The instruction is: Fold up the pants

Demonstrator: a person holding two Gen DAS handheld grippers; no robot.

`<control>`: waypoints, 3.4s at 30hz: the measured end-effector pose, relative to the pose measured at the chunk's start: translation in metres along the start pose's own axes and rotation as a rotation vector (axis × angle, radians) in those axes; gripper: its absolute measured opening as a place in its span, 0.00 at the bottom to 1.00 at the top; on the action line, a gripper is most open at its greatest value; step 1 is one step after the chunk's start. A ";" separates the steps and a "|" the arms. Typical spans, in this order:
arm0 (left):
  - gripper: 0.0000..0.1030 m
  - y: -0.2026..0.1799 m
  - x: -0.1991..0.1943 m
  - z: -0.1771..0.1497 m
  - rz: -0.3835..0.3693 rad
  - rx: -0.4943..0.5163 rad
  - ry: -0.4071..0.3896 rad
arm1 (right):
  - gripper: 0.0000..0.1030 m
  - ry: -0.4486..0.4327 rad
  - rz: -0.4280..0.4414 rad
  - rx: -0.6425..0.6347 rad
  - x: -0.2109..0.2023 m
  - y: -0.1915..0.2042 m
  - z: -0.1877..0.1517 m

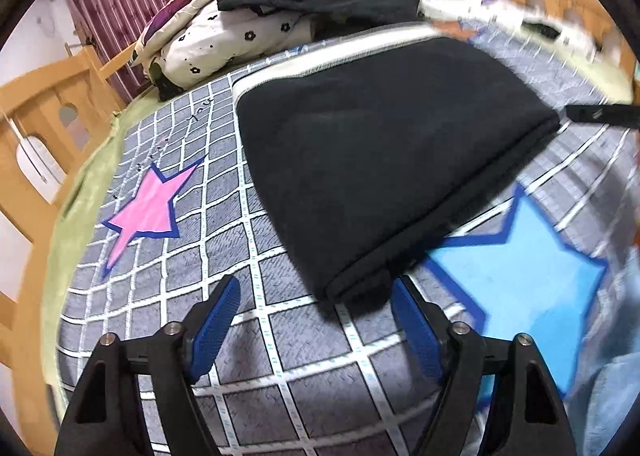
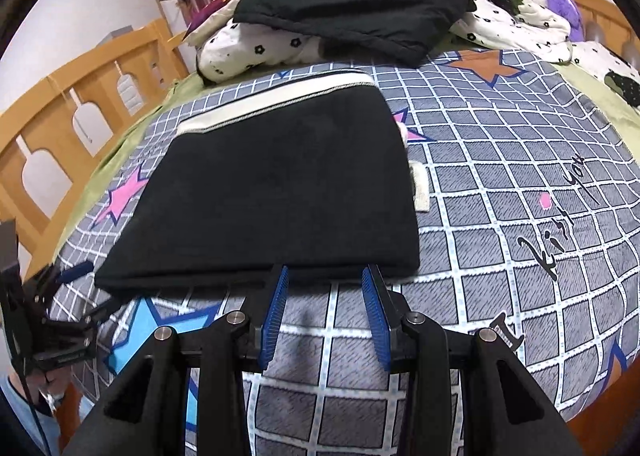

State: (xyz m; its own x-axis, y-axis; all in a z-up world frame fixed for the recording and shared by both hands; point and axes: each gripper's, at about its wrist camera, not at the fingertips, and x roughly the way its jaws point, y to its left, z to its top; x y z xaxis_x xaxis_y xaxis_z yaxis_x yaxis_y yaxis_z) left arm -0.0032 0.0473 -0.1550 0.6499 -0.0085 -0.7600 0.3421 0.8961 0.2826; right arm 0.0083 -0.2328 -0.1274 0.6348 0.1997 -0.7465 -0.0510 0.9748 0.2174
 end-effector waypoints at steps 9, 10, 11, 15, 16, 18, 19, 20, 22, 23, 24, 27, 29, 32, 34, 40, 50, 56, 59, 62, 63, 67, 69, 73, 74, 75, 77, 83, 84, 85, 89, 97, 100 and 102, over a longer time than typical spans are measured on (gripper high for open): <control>0.15 0.031 -0.013 -0.009 -0.119 -0.407 -0.117 | 0.37 0.001 -0.034 -0.015 -0.004 -0.005 -0.004; 0.15 0.029 -0.004 -0.012 -0.122 -0.414 -0.077 | 0.37 0.005 -0.030 -0.010 -0.002 -0.007 -0.005; 0.15 0.024 0.006 -0.019 -0.117 -0.407 -0.045 | 0.37 0.010 -0.028 -0.007 -0.001 -0.008 -0.005; 0.24 0.019 -0.006 -0.025 -0.138 -0.372 -0.062 | 0.37 0.030 -0.026 -0.023 0.004 -0.008 -0.005; 0.28 0.022 -0.010 -0.026 -0.143 -0.373 -0.056 | 0.37 0.024 -0.023 -0.034 0.003 -0.006 -0.005; 0.32 0.028 -0.022 -0.029 -0.138 -0.373 -0.074 | 0.37 -0.010 -0.012 -0.061 -0.004 -0.004 -0.001; 0.32 0.031 -0.032 -0.032 -0.126 -0.374 -0.100 | 0.37 -0.032 -0.008 -0.072 -0.006 -0.003 0.003; 0.32 0.036 -0.038 -0.031 -0.117 -0.378 -0.123 | 0.37 -0.051 -0.004 -0.082 -0.008 -0.003 0.008; 0.38 0.044 -0.046 -0.023 -0.130 -0.390 -0.155 | 0.37 -0.069 -0.008 -0.094 -0.005 -0.003 0.020; 0.40 0.048 -0.044 -0.015 -0.133 -0.400 -0.163 | 0.37 -0.074 -0.011 -0.097 -0.003 -0.004 0.024; 0.40 0.050 -0.043 -0.006 -0.133 -0.408 -0.170 | 0.37 -0.076 -0.014 -0.102 0.001 -0.003 0.028; 0.40 0.042 -0.032 0.018 -0.151 -0.390 -0.190 | 0.37 -0.074 -0.020 -0.126 0.018 0.000 0.032; 0.40 0.034 -0.019 0.022 -0.145 -0.389 -0.156 | 0.33 -0.008 -0.066 -0.153 0.041 -0.002 0.026; 0.43 0.014 0.014 0.011 -0.107 -0.374 -0.061 | 0.33 0.015 -0.083 -0.156 0.053 -0.007 0.007; 0.43 0.008 0.010 0.008 -0.088 -0.321 -0.097 | 0.32 0.014 -0.090 -0.227 0.047 -0.002 0.002; 0.45 0.043 -0.002 0.039 -0.139 -0.379 -0.134 | 0.32 -0.020 0.040 -0.206 0.027 -0.019 0.044; 0.56 0.058 0.042 0.155 -0.102 -0.340 -0.208 | 0.33 -0.142 0.039 -0.248 0.078 -0.001 0.157; 0.58 0.048 0.134 0.172 -0.066 -0.346 -0.043 | 0.38 -0.136 -0.031 -0.326 0.148 -0.006 0.151; 0.60 0.053 0.131 0.168 -0.093 -0.378 -0.069 | 0.38 -0.135 -0.025 -0.323 0.145 -0.009 0.151; 0.62 0.053 0.132 0.166 -0.098 -0.382 -0.059 | 0.38 -0.144 -0.011 -0.317 0.145 -0.011 0.151; 0.62 0.052 0.132 0.165 -0.092 -0.378 -0.058 | 0.39 -0.145 -0.006 -0.311 0.145 -0.012 0.151; 0.62 0.051 0.127 0.167 -0.080 -0.361 -0.058 | 0.38 -0.131 -0.012 -0.318 0.142 -0.008 0.153; 0.62 0.059 0.125 0.175 -0.082 -0.365 -0.077 | 0.38 -0.129 -0.016 -0.356 0.133 -0.003 0.162; 0.62 0.074 0.113 0.200 -0.077 -0.394 -0.165 | 0.37 -0.179 0.026 -0.276 0.123 -0.005 0.185; 0.62 0.072 0.118 0.205 -0.076 -0.382 -0.148 | 0.37 -0.140 0.003 -0.280 0.135 -0.004 0.188; 0.62 0.067 0.129 0.207 -0.064 -0.360 -0.110 | 0.37 -0.094 -0.053 -0.308 0.153 -0.001 0.187; 0.64 0.054 0.158 0.201 -0.028 -0.308 -0.024 | 0.36 -0.108 -0.075 -0.337 0.166 -0.001 0.178; 0.65 0.054 0.152 0.193 -0.030 -0.312 -0.060 | 0.36 -0.112 -0.030 -0.299 0.162 -0.009 0.177; 0.65 0.054 0.151 0.192 -0.032 -0.312 -0.056 | 0.36 -0.112 -0.040 -0.306 0.162 -0.007 0.177; 0.65 0.052 0.148 0.190 -0.033 -0.311 -0.052 | 0.36 -0.111 -0.054 -0.315 0.160 -0.005 0.176; 0.70 0.043 0.134 0.177 -0.061 -0.278 -0.004 | 0.37 -0.086 -0.082 -0.348 0.147 0.000 0.169; 0.69 0.017 0.074 0.114 -0.081 -0.258 0.020 | 0.37 -0.050 -0.115 -0.322 0.087 -0.001 0.108; 0.70 0.009 0.052 0.084 -0.054 -0.266 -0.012 | 0.38 -0.037 -0.084 -0.261 0.068 -0.005 0.084; 0.70 0.012 0.038 0.060 -0.089 -0.339 -0.034 | 0.38 -0.001 -0.064 -0.189 0.059 -0.009 0.061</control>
State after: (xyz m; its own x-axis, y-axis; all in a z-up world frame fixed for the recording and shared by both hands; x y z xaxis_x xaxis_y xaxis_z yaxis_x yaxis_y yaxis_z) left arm 0.0661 0.0311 -0.1451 0.6515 -0.1031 -0.7516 0.1572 0.9876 0.0008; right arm 0.0936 -0.2364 -0.1348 0.6422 0.1366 -0.7543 -0.1544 0.9869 0.0473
